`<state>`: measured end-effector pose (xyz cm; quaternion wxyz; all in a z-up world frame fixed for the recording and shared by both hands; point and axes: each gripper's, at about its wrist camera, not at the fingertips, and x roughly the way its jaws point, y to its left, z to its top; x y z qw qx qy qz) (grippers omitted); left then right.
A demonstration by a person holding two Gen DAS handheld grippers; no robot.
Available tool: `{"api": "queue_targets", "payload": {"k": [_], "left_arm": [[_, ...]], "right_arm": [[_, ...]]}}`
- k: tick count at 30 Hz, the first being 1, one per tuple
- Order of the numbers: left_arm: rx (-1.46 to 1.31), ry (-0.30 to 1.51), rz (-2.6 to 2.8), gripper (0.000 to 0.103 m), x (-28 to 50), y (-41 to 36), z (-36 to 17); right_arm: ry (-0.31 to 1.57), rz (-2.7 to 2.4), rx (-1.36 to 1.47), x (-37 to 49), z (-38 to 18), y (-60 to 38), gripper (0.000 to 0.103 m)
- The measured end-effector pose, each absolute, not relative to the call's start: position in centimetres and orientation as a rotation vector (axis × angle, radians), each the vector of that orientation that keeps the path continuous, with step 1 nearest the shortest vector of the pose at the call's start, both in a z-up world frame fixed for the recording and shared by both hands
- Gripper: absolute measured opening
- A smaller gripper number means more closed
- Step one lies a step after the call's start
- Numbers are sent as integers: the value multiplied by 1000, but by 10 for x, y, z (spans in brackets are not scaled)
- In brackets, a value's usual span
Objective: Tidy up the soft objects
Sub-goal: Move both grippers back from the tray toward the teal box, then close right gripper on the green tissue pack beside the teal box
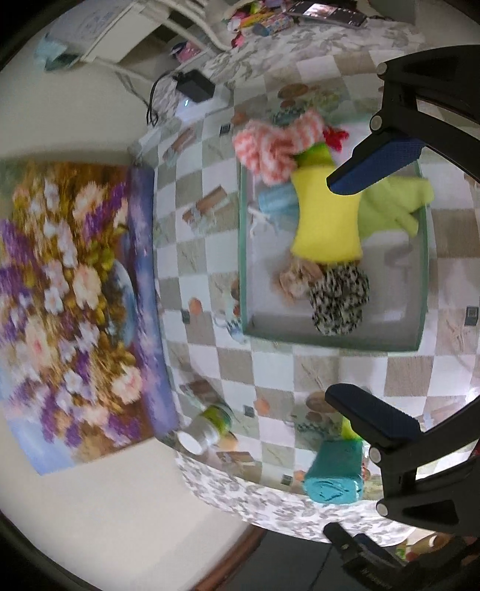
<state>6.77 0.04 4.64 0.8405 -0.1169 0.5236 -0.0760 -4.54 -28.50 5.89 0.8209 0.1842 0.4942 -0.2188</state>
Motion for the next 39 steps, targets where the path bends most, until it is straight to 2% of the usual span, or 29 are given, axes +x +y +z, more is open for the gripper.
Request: {"api": "queue_targets", "payload": {"k": [7, 16, 27, 39], "left_arm": [[-301, 1123, -1, 88, 79, 52, 27], [-396, 1233, 147, 88, 95, 93, -23], [-458, 1349, 205, 88, 106, 99, -66], [-500, 1348, 215, 88, 110, 109, -69]], "right_arm": [[1119, -358, 346, -12, 38, -240, 103], [1210, -233, 319, 22, -2, -189, 103], [1321, -158, 307, 49, -64, -149, 103], [1330, -138, 195, 70, -104, -117, 103]]}}
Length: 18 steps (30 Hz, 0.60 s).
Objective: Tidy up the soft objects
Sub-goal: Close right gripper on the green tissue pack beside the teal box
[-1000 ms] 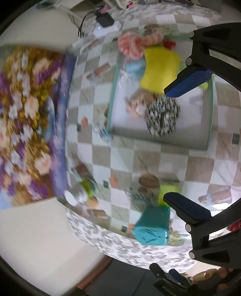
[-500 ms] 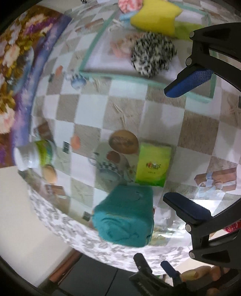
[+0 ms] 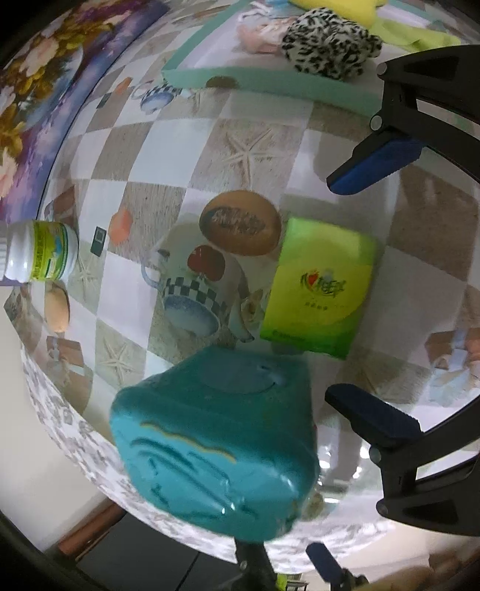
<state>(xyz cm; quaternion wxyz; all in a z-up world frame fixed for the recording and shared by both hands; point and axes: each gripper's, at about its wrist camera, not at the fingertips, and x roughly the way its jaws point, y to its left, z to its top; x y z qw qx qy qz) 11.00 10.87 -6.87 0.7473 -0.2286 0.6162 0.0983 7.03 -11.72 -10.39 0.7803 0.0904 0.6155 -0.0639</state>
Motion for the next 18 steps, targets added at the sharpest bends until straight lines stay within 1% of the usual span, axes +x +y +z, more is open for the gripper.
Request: {"api": "queue_targets", "payload": {"k": [10, 13, 15, 17, 18], "left_arm": [[-519, 1362, 198, 88, 115, 107, -74], [-520, 1357, 194, 88, 117, 105, -73], [-522, 1353, 191, 88, 118, 105, -72], [-521, 1349, 188, 88, 119, 105, -71], [-520, 1348, 185, 88, 119, 104, -70]], "right_arm": [[1286, -181, 178, 79, -114, -130, 102], [1274, -189, 183, 78, -112, -137, 98], [1275, -200, 167, 75, -111, -137, 94], [1278, -203, 153, 72, -110, -135, 87], [1279, -197, 153, 69, -109, -134, 86]]}}
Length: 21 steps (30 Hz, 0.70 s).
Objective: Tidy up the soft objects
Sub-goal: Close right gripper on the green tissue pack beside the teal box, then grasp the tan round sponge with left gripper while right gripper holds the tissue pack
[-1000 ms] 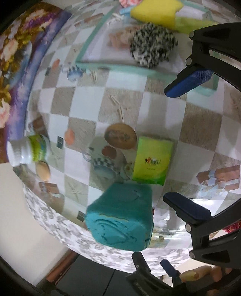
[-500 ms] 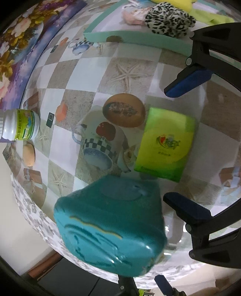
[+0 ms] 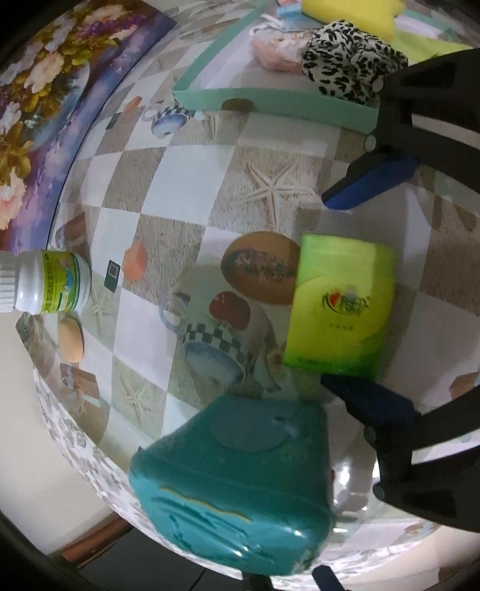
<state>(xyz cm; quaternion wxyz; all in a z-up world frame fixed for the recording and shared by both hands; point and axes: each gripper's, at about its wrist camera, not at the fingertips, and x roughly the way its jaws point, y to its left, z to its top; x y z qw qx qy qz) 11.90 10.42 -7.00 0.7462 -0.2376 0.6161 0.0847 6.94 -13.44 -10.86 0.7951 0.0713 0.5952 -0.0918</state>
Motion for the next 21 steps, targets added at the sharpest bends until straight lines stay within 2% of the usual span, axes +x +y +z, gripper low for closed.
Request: {"api": "queue_targets", "payload": {"k": [5, 7, 21], "left_arm": [[-515, 1349, 174, 88, 120, 103, -70], [-515, 1350, 172, 88, 121, 102, -70], [-469, 1331, 141, 88, 141, 97, -64]], "right_arm": [[1277, -162, 121, 64, -104, -125, 73], [1272, -163, 125, 65, -102, -124, 72], [1222, -220, 244, 71, -91, -168, 70]]}}
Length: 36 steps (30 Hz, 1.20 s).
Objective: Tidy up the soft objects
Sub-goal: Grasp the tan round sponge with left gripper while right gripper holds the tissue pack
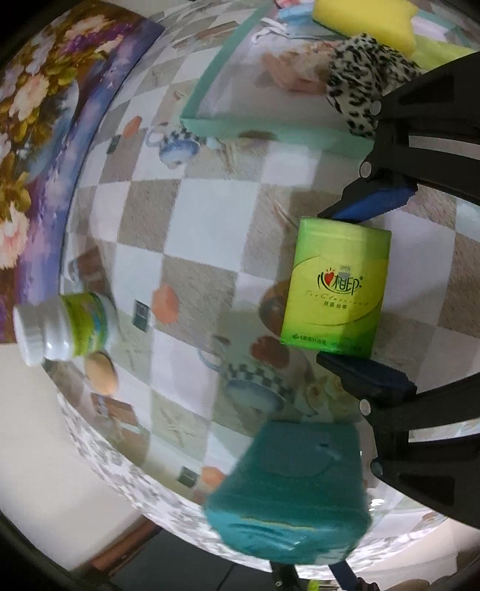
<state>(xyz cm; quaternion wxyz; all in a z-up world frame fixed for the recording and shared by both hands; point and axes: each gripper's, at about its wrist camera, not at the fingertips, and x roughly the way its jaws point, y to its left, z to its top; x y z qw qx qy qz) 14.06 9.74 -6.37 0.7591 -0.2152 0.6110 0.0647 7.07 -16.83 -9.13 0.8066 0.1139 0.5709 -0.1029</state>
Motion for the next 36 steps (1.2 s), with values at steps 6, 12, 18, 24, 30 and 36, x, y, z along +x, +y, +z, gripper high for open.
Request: {"api": "queue_targets", "payload": {"k": [6, 12, 18, 24, 30, 36], "left_arm": [[-294, 1289, 65, 88, 167, 78, -47], [-118, 1291, -79, 88, 211, 54, -26], [-97, 1289, -186, 87, 245, 25, -3], [-79, 1283, -251, 81, 272, -15, -3], [-90, 1363, -270, 80, 294, -52, -31], [-174, 1411, -279, 78, 311, -69, -51]], "right_arm": [[1151, -224, 290, 75, -72, -189, 70], [1108, -238, 282, 88, -53, -217, 70], [1094, -252, 298, 121, -34, -244, 70], [1093, -279, 249, 144, -16, -262, 70], [1114, -274, 213, 156, -11, -277, 70], [1137, -262, 179, 160, -19, -289, 70]]}}
